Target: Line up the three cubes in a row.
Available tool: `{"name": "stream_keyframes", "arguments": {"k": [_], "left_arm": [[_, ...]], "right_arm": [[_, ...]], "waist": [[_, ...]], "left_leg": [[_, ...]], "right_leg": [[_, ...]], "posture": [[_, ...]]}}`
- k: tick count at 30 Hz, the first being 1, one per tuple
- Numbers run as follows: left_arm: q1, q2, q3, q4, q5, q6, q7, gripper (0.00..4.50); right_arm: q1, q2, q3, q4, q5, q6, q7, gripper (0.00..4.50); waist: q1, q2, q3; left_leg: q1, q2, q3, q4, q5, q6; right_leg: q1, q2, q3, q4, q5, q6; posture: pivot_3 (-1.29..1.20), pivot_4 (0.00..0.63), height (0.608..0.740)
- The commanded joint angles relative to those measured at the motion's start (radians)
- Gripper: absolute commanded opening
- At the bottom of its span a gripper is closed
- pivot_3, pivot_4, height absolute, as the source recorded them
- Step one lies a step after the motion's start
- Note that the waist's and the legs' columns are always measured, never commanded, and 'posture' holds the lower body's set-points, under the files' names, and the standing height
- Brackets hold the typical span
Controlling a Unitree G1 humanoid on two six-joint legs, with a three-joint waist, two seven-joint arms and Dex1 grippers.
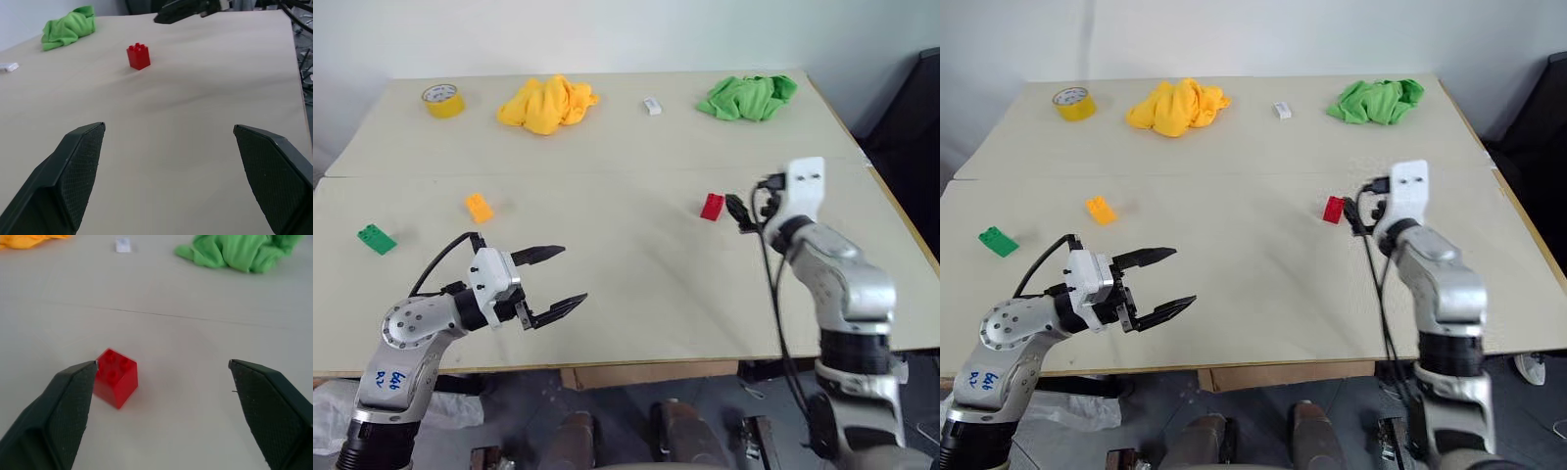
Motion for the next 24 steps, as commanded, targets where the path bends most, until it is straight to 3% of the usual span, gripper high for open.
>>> {"name": "stream_keyframes", "arguments": {"k": [1,13,16,22,24], "left_arm": [[0.015,-0.001,0.011,-0.039,-0.008,-0.004,0.008,4.46],[0.019,-0.02,-0.004,-0.04,0.008,-0.011,0.033,4.46],[0.014,-0.024,-0.011,-0.042,0.01,-0.008,0.039,4.5],[0.012,-0.033,-0.017,-0.045,0.015,-0.008,0.048,4.5],[0.018,-0.037,-0.015,-0.044,0.015,-0.01,0.054,4.5]], "right_arm": [[-0.085,0.085,-0.049,0.054,-0.034,0.071,-0.149,4.5],[-0.132,0.193,0.019,0.249,-0.12,-0.05,-0.204,4.5],[-0.146,0.207,0.016,0.284,-0.13,-0.09,-0.215,3.89],[-0.15,0.219,0.005,0.313,-0.136,-0.14,-0.231,1.89],[-0.14,0.216,0.015,0.303,-0.134,-0.148,-0.214,1.46]], "waist": [[0.003,0.0,0.0],[-0.01,0.0,0.0],[-0.011,0.0,0.0],[-0.013,0.0,0.0],[-0.014,0.0,0.0]], "left_leg": [[-0.001,0.0,0.0,0.0,0.0,0.0],[-0.003,-0.001,0.002,-0.002,-0.002,0.003],[-0.003,-0.001,0.002,-0.002,-0.002,0.003],[-0.003,-0.001,0.001,-0.002,-0.002,0.003],[-0.003,-0.001,0.001,-0.002,-0.002,0.003]], "right_leg": [[0.0,-0.001,-0.001,0.0,0.0,0.0],[-0.002,-0.001,0.0,0.0,0.0,0.001],[-0.002,-0.001,0.0,0.0,0.0,0.001],[-0.002,-0.001,0.0,0.0,0.0,0.001],[-0.002,-0.001,0.0,0.0,0.0,0.001]], "posture": [[0.0,0.15,0.74],[0.0,0.15,0.74],[0.0,0.15,0.74],[0.0,0.15,0.74],[0.0,0.15,0.74]]}}
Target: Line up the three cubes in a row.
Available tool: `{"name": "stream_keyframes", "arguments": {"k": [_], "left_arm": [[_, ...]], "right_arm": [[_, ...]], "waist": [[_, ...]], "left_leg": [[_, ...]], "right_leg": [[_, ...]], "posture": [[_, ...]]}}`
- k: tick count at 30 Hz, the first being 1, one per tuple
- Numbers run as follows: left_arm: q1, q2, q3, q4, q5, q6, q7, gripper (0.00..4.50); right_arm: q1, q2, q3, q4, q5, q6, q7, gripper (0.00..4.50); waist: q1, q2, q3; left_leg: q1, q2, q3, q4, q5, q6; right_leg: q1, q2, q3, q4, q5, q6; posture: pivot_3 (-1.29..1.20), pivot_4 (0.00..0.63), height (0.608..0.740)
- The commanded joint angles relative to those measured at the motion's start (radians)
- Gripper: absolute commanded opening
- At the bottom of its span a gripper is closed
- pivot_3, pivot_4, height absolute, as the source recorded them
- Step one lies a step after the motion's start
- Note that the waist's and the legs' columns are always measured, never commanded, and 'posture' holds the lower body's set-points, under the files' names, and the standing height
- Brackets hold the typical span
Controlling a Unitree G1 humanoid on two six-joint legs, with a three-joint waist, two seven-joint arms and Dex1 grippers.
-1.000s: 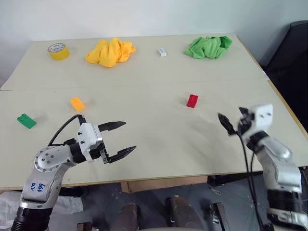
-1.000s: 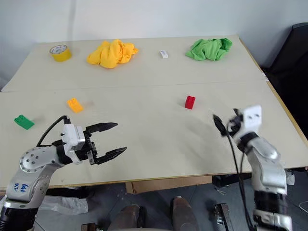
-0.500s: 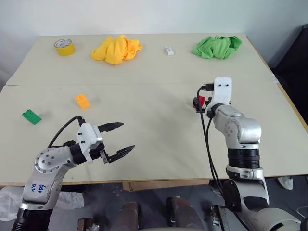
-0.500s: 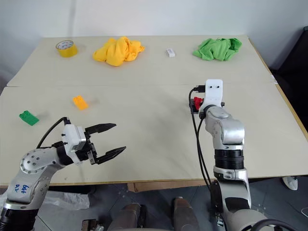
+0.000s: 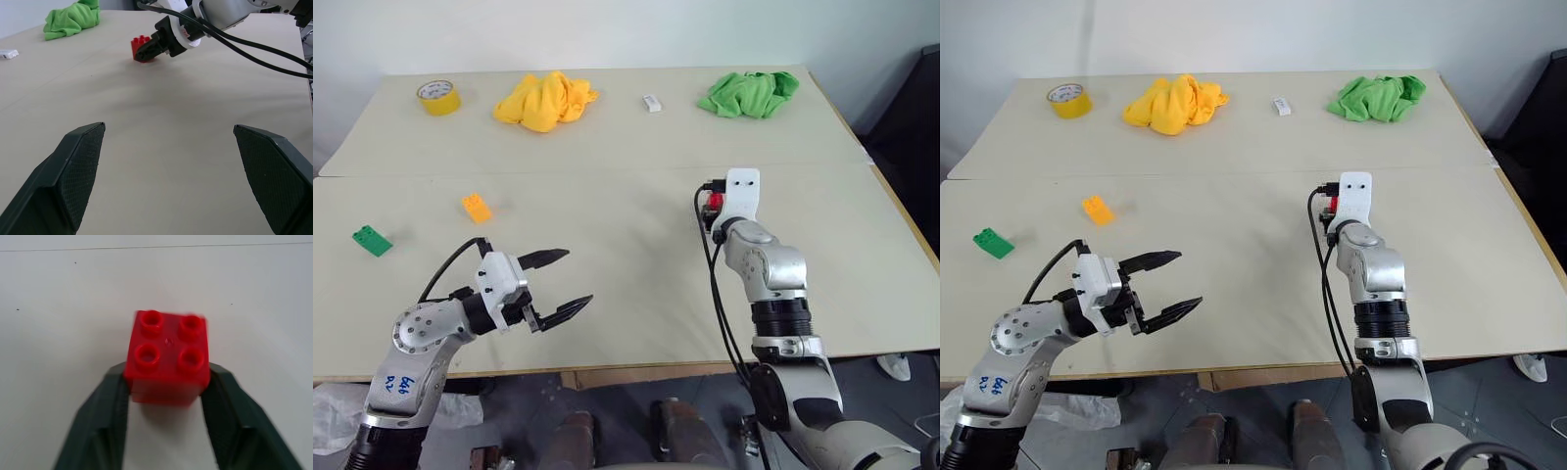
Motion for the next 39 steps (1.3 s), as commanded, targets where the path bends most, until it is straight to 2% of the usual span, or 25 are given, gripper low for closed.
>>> {"name": "stream_keyframes", "arguments": {"k": [1,6,10,11,13,15,17,21,25,31,39], "left_arm": [[0.007,-0.007,0.009,-0.033,0.005,-0.015,0.015,4.5],[0.026,-0.004,0.029,-0.028,-0.003,-0.018,0.019,4.5],[0.087,0.018,0.109,0.037,-0.006,-0.051,0.0,4.5],[0.097,0.023,0.119,0.049,-0.004,-0.061,-0.007,4.5],[0.101,0.027,0.129,0.062,-0.006,-0.071,-0.016,4.5],[0.097,0.026,0.13,0.068,-0.008,-0.075,-0.018,4.5],[0.093,0.021,0.127,0.072,-0.005,-0.078,-0.018,4.5],[0.106,0.015,0.12,0.047,0.001,-0.085,-0.008,4.5],[0.143,0.015,0.128,0.012,-0.009,-0.078,-0.003,4.5],[0.164,0.019,0.139,-0.005,-0.013,-0.072,0.009,4.5],[0.192,0.023,0.163,-0.029,-0.015,-0.063,0.017,4.5]], "right_arm": [[0.005,-0.006,0.006,-0.045,0.0,-0.041,0.037,1.47],[0.033,-0.096,0.06,-0.099,0.051,-0.111,0.293,1.47],[0.039,-0.286,0.202,-0.147,0.196,-0.275,0.954,1.47],[0.042,-0.316,0.234,-0.148,0.215,-0.326,1.08,1.47],[0.038,-0.359,0.305,-0.11,0.199,-0.458,1.275,1.47],[0.016,-0.368,0.361,-0.03,0.152,-0.579,1.384,1.47],[-0.043,-0.331,0.418,0.101,0.08,-0.696,1.415,1.47],[-0.144,-0.222,0.451,0.327,0.027,-0.825,1.445,1.47],[-0.215,-0.193,0.486,0.521,-0.061,-0.967,1.484,1.47],[-0.245,-0.225,0.485,0.637,-0.116,-1.067,1.572,1.47],[-0.209,-0.315,0.428,0.677,-0.103,-1.113,1.644,1.47]], "waist": [[-0.002,0.0,0.0],[-0.006,0.0,0.0],[-0.008,0.0,0.0],[-0.012,0.0,0.0],[-0.016,0.0,0.0],[-0.015,0.0,0.0],[-0.015,0.0,0.0],[-0.016,0.0,0.0],[-0.014,0.0,0.0],[-0.01,0.0,0.0],[-0.01,0.0,0.0]], "left_leg": [[0.0,0.0,0.0,0.0,0.0,0.0],[0.0,0.0,0.0,0.0,0.0,0.0],[0.0,0.0,0.0,0.0,0.0,0.001],[0.0,0.001,0.0,-0.001,-0.001,0.001],[0.001,0.003,0.0,-0.001,-0.001,0.002],[0.003,0.003,0.0,-0.001,-0.002,0.003],[0.004,0.003,0.0,0.0,-0.002,0.003],[0.005,0.002,0.0,0.002,-0.001,0.0],[0.004,0.003,-0.001,0.001,-0.001,-0.001],[0.003,0.001,-0.002,0.001,-0.001,0.0],[0.003,0.001,-0.002,0.002,-0.001,0.0]], "right_leg": [[0.0,0.0,0.0,0.0,0.0,0.0],[0.0,0.0,0.0,0.0,0.0,0.0],[0.0,0.0,0.0,-0.001,0.0,0.0],[0.0,0.001,0.0,-0.002,0.0,0.0],[0.002,0.002,-0.001,-0.003,0.0,0.0],[0.004,0.002,-0.001,-0.005,0.0,0.0],[0.005,0.002,-0.001,-0.006,0.0,0.0],[0.005,0.001,-0.001,-0.005,0.0,0.0],[0.004,0.001,-0.002,-0.004,0.0,0.0],[0.005,-0.001,-0.003,-0.005,0.0,0.0],[0.005,-0.001,-0.003,-0.005,0.0,0.0]], "posture": [[0.0,0.15,0.74],[0.0,0.15,0.74],[0.0,0.15,0.74],[0.0,0.15,0.74],[0.0,0.15,0.74],[0.0,0.15,0.74],[0.0,0.15,0.74],[0.0,0.15,0.74],[0.0,0.15,0.74],[0.0,0.15,0.74],[0.0,0.15,0.74]]}}
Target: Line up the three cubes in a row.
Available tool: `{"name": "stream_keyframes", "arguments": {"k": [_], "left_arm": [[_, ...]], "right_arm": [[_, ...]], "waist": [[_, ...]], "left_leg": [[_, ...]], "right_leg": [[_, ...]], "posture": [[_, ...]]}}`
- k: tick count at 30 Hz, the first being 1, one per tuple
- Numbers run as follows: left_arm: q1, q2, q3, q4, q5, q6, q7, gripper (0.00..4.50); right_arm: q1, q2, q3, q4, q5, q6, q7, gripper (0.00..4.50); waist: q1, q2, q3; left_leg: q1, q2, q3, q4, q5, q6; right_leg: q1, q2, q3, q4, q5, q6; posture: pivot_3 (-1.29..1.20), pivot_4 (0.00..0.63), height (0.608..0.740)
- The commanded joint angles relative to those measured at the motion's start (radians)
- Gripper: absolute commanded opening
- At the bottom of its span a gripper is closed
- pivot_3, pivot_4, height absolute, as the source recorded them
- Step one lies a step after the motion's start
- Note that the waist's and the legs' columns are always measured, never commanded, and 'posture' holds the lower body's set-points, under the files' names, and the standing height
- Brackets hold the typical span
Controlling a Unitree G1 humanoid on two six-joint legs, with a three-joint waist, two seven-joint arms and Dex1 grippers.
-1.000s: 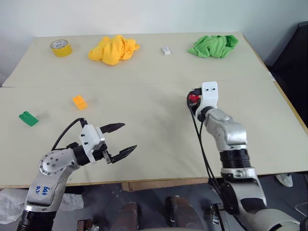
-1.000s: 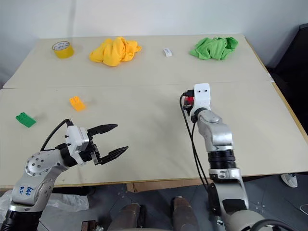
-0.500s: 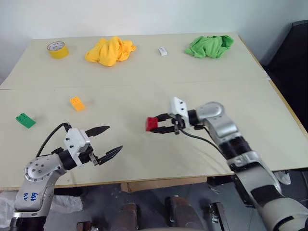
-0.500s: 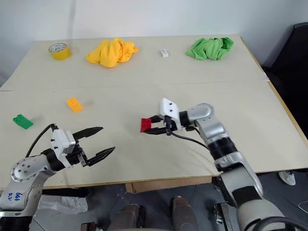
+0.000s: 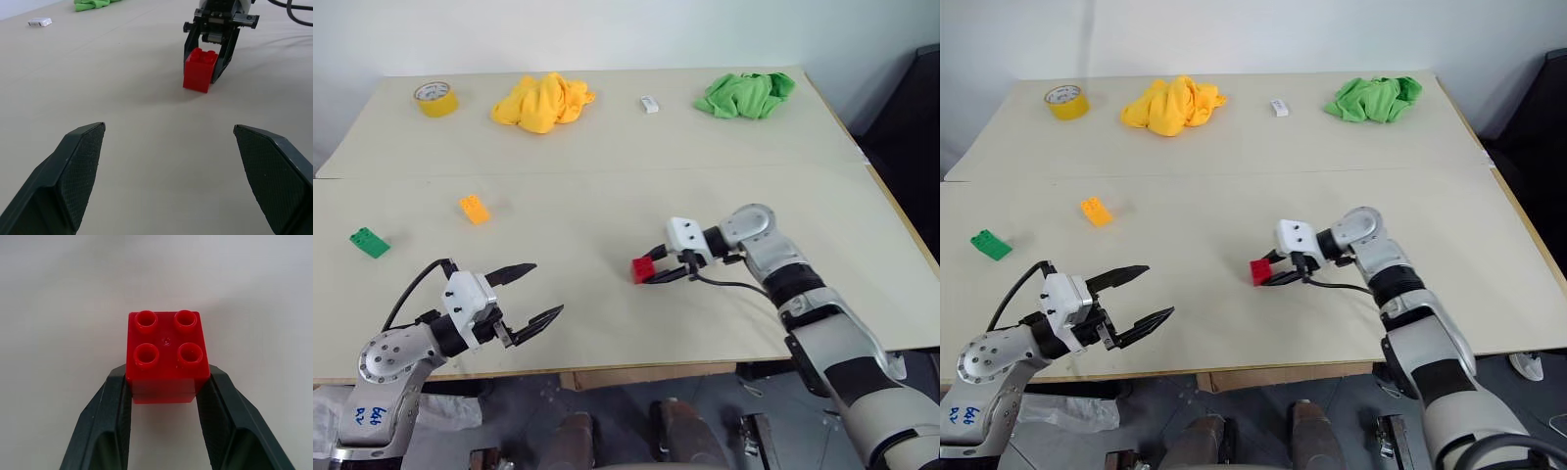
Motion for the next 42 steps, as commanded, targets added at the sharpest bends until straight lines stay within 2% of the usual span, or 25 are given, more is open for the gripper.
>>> {"name": "stream_keyframes", "arguments": {"k": [1,3,12,15,17,20,24,29,35,39,42], "left_arm": [[0.011,0.004,0.027,-0.037,-0.014,-0.003,0.005,4.5],[0.013,0.004,0.027,-0.038,-0.014,-0.003,0.005,4.5],[0.033,0.006,0.064,-0.041,-0.021,0.01,0.025,4.5],[0.096,-0.025,0.158,-0.028,-0.023,-0.009,0.073,4.5],[0.148,-0.08,0.251,0.011,-0.02,-0.048,0.134,4.5],[0.238,-0.163,0.37,0.048,-0.046,-0.06,0.195,4.5],[0.326,-0.273,0.51,0.106,-0.063,-0.109,0.296,4.5],[0.405,-0.378,0.605,0.203,-0.058,-0.177,0.372,4.5],[0.364,-0.366,0.616,0.185,-0.069,-0.183,0.452,4.5],[0.245,-0.316,0.617,0.19,-0.063,-0.099,0.592,4.5],[0.087,-0.263,0.553,0.181,-0.016,0.028,0.731,4.5]], "right_arm": [[0.014,-0.017,-0.024,0.01,0.007,-0.022,0.04,1.47],[0.013,-0.009,-0.036,0.02,0.008,-0.011,0.027,1.47],[0.016,-0.011,-0.087,0.002,0.027,-0.09,-0.003,4.47],[0.021,-0.021,-0.178,-0.072,0.135,-0.068,0.02,4.47],[0.065,-0.028,-0.22,-0.187,0.224,0.01,0.063,4.47],[0.173,-0.013,-0.257,-0.399,0.333,0.117,0.033,4.47],[0.315,0.05,-0.27,-0.614,0.394,0.208,-0.102,4.47],[0.412,0.062,-0.275,-0.683,0.365,0.186,-0.181,4.47],[0.441,0.027,-0.293,-0.738,0.38,0.215,-0.225,4.47],[0.451,0.011,-0.296,-0.764,0.384,0.241,-0.239,4.47],[0.459,0.009,-0.282,-0.788,0.385,0.262,-0.245,4.47]], "waist": [[-0.001,0.0,0.0],[-0.002,0.0,0.0],[-0.003,0.0,0.0],[-0.005,0.0,0.0],[-0.005,0.0,0.0],[-0.002,0.0,0.0],[0.003,0.0,0.0],[0.022,-0.001,-0.001],[0.045,-0.003,-0.001],[0.047,-0.003,-0.001],[0.048,-0.003,-0.001]], "left_leg": [[0.0,0.0,0.0,0.0,0.0,0.0],[0.001,0.0,0.0,0.0,0.0,0.0],[0.001,0.0,0.0,0.0,0.0,0.0],[0.001,0.001,0.0,0.0,0.0,0.0],[0.0,0.001,0.001,-0.001,0.0,0.0],[0.0,0.002,0.0,-0.001,-0.001,-0.001],[0.0,0.003,0.0,0.0,-0.002,0.001],[0.002,0.002,0.001,0.001,-0.004,0.003],[0.002,0.002,0.0,0.001,-0.005,0.006],[0.003,0.002,-0.002,0.001,-0.004,0.004],[0.002,0.001,-0.002,0.001,-0.003,0.003]], "right_leg": [[0.0,0.0,0.0,0.0,0.0,0.0],[0.0,0.0,0.0,0.0,0.0,0.0],[0.0,0.0,0.0,0.0,0.0,0.0],[0.0,0.0,0.0,0.0,0.0,0.0],[0.0,0.001,0.0,0.0,0.0,0.0],[0.0,0.001,0.0,0.0,0.0,0.0],[0.001,0.001,0.0,-0.002,0.0,0.0],[0.002,0.001,0.001,-0.004,0.0,0.0],[0.004,0.0,0.0,-0.004,0.0,0.0],[0.003,0.001,-0.002,-0.003,0.001,-0.001],[0.003,0.001,-0.002,-0.002,0.001,-0.001]], "posture": [[0.0,0.15,0.74],[0.0,0.15,0.74],[0.0,0.15,0.74],[0.0,0.15,0.74],[0.0,0.15,0.74],[0.0,0.15,0.74],[0.0,0.15,0.74],[0.0,0.15,0.74],[0.0,0.15,0.74],[0.0,0.15,0.74],[0.0,0.15,0.74]]}}
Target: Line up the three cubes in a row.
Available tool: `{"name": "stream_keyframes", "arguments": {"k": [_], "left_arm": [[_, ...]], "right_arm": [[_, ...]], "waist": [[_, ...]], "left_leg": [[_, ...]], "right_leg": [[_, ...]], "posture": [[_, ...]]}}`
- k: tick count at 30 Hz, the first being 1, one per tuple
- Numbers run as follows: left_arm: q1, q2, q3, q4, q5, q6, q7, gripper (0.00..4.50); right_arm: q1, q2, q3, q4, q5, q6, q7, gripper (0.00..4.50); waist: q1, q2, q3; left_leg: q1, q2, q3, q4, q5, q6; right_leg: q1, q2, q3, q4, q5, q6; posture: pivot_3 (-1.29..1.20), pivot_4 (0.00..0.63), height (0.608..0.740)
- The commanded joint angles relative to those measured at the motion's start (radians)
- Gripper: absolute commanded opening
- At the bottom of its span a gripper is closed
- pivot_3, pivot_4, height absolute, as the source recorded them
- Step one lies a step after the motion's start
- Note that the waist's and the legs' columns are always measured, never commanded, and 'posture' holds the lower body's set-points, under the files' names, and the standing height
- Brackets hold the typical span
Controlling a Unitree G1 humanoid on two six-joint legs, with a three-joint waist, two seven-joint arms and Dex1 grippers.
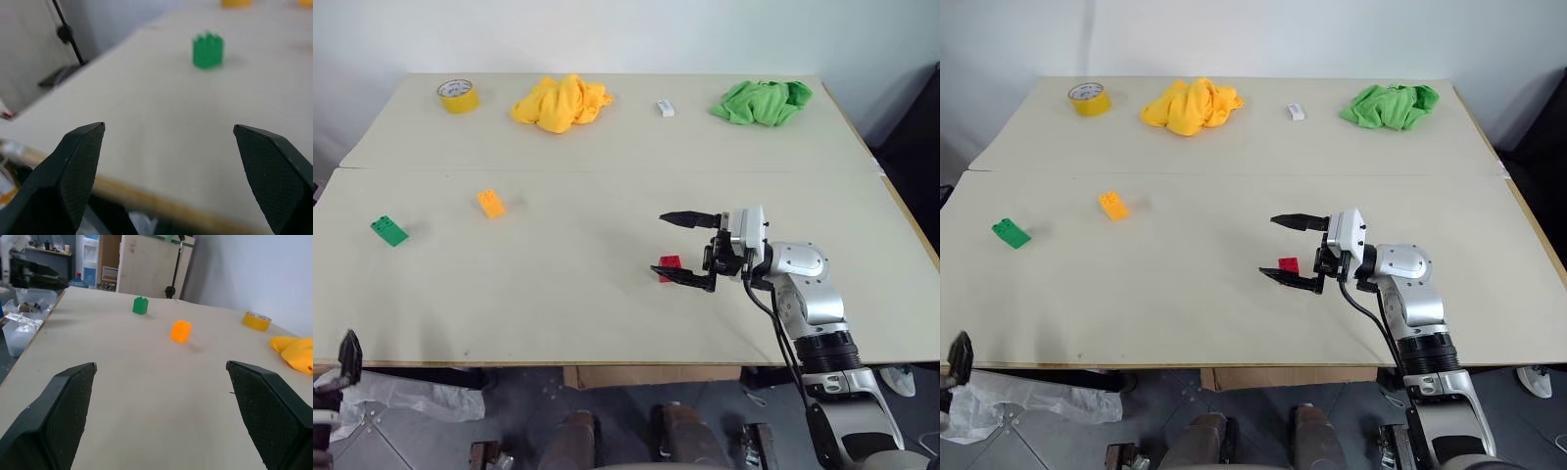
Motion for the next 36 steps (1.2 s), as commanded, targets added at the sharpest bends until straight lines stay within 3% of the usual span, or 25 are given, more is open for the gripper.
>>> {"name": "stream_keyframes", "arguments": {"k": [1,5,8,11,14,21,36], "left_arm": [[-0.136,0.048,-0.05,-0.038,0.027,0.146,0.16,4.5],[-0.414,0.094,-0.136,-0.042,0.073,0.366,0.38,4.5],[-0.558,0.13,-0.204,0.013,0.143,0.454,0.455,4.5],[-0.787,0.156,-0.262,0.193,0.233,0.448,0.57,4.5],[-0.901,0.162,-0.292,0.33,0.323,0.422,0.673,4.5],[-1.009,0.109,-0.265,0.411,0.341,0.457,0.794,4.5],[-1.1,0.242,-0.331,0.909,0.369,0.282,0.65,4.5]], "right_arm": [[0.006,-0.002,0.002,-0.058,0.023,0.021,-0.009,4.47],[0.006,0.001,0.022,-0.12,0.042,0.082,-0.013,4.47],[0.001,0.005,0.031,-0.156,0.055,0.127,-0.026,4.47],[0.006,0.012,0.051,-0.205,0.068,0.169,-0.036,4.47],[0.01,0.016,0.053,-0.239,0.078,0.199,-0.051,4.47],[0.014,0.014,0.04,-0.269,0.085,0.23,-0.094,4.47],[0.049,0.008,0.039,-0.316,0.077,0.229,-0.167,4.47]], "waist": [[0.001,0.0,0.0],[0.0,-0.002,-0.001],[-0.003,-0.003,-0.001],[-0.002,-0.004,-0.001],[-0.008,-0.004,-0.001],[-0.009,-0.004,-0.001],[0.003,-0.005,-0.001]], "left_leg": [[0.0,0.0,0.0,0.0,0.0,-0.001],[-0.001,-0.001,0.0,0.001,0.002,-0.003],[-0.002,-0.001,0.0,0.002,0.003,-0.005],[-0.002,-0.001,0.001,0.002,0.004,-0.006],[-0.002,-0.001,0.001,0.001,0.004,-0.006],[-0.005,-0.001,0.002,0.001,0.003,-0.006],[-0.005,-0.002,0.001,0.004,0.003,-0.006]], "right_leg": [[0.0,0.0,0.0,0.0,0.0,0.0],[-0.001,0.0,0.0,0.002,0.0,0.001],[-0.002,0.001,-0.001,0.003,0.0,0.001],[-0.003,0.001,0.0,0.004,0.001,0.001],[-0.003,0.002,0.0,0.004,0.001,0.001],[-0.006,0.0,-0.002,0.004,0.001,0.001],[-0.005,0.0,-0.003,0.004,0.001,0.001]], "posture": [[0.0,0.15,0.74],[0.0,0.15,0.74],[0.0,0.15,0.74],[0.0,0.15,0.74],[0.0,0.15,0.74],[0.0,0.15,0.74],[0.0,0.15,0.74]]}}
